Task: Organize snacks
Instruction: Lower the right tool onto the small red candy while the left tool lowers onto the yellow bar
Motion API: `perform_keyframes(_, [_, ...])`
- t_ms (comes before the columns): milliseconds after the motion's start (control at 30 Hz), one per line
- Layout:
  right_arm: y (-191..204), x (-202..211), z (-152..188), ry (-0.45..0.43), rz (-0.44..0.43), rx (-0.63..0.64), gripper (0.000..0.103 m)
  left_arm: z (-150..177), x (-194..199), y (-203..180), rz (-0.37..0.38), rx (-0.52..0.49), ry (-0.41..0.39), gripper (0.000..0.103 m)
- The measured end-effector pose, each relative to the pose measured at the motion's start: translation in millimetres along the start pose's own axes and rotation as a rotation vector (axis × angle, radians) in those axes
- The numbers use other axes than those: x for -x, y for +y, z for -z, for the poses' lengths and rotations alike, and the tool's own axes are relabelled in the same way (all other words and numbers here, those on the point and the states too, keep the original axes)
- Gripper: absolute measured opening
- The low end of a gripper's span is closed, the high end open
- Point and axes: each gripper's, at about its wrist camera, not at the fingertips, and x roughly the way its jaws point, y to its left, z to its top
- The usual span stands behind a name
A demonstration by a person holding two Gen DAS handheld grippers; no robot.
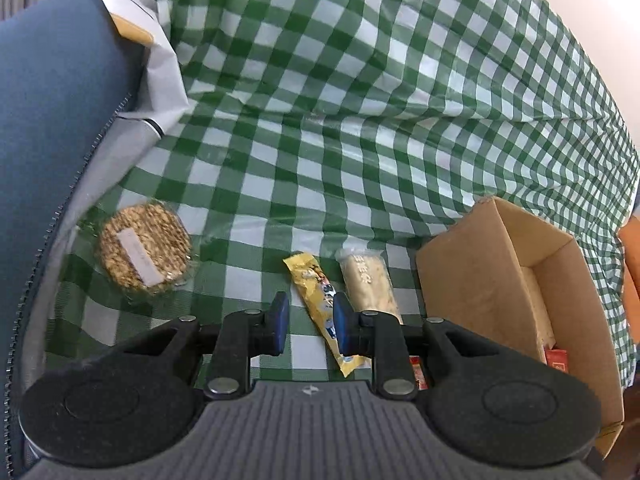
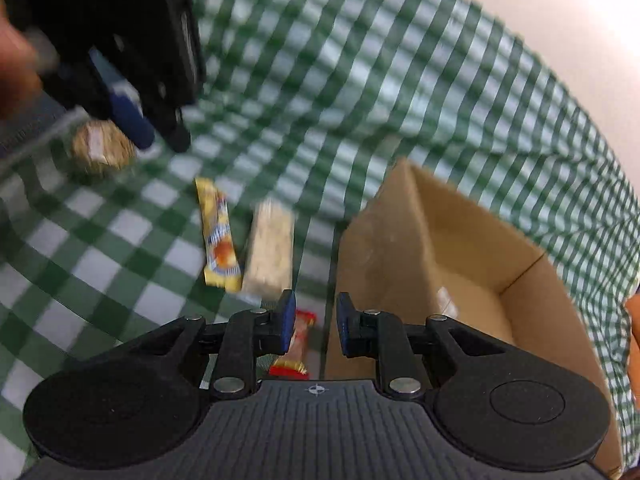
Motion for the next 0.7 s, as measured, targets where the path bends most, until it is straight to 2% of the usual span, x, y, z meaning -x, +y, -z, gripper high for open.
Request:
perform_keyframes(233, [19.2, -52.8, 7.3, 0.153, 0.048, 0.023, 0.026, 0.4, -32.2, 3.1, 0.043, 0.068, 0.102, 0.027])
perform_keyframes(300, [20.0, -62.8, 12.2, 0.181, 0.068, 0.023, 0.025, -1.6, -40.7, 2.5, 0.053, 0.082, 0.108, 0.033])
perform_keyframes(333, [21.4, -64.8, 12.9, 0.189, 0.065, 0.031, 0.025, -3.0, -44.0, 1.7, 0.053, 0.085, 0.108, 0.039])
perform_keyframes(367, [22.6, -68.6, 12.9, 0.193, 0.07, 0.038, 0.025, -4.0, -48.3, 0.8, 0.049, 0.085, 0.11, 0.041])
perform_keyframes(600, [24.0, -71.2, 16.0, 0.215, 0.049, 0.029, 0.022, -2.1, -76.0, -10.3, 0.011, 0.049, 0.15, 0.042])
perform_keyframes(700, [19.2, -71.2, 17.6, 0.211, 0.031, 0.0, 0.017, -0.3, -83.2, -13.6, -0.007, 0.04, 0.16, 0.048])
